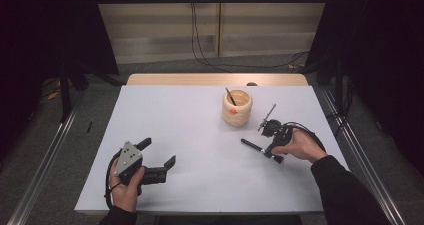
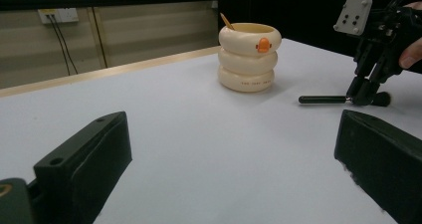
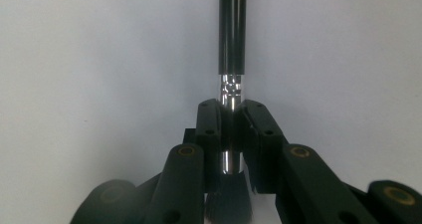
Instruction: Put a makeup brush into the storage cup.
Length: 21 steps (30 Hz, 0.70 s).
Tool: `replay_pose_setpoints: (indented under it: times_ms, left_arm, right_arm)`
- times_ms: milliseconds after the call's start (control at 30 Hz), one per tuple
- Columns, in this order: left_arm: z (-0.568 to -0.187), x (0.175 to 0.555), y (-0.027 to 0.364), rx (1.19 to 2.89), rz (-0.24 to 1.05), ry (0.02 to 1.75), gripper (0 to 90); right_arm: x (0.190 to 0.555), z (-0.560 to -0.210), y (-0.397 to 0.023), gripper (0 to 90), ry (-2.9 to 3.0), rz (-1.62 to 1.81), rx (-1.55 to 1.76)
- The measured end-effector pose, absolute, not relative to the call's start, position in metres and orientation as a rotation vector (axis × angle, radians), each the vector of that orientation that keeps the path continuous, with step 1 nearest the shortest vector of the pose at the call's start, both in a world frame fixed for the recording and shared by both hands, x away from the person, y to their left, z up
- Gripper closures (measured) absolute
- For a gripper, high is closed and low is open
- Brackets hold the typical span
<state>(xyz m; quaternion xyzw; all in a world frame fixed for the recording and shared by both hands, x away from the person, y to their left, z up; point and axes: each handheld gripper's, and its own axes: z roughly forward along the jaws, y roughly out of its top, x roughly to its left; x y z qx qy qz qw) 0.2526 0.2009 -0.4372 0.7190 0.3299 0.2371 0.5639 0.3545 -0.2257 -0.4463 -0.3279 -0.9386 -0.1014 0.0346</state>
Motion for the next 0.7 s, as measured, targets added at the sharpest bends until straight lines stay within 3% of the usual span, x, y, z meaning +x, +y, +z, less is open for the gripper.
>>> replay_pose_setpoints:
  times_ms: [700]
  left_arm:
    - [-0.436, 0.252, 0.202, 1.687, 0.575, 0.779, 1.4]
  right_arm:
    - [0.336, -0.429, -0.243, 78.1, -2.815, -0.614, -1.122]
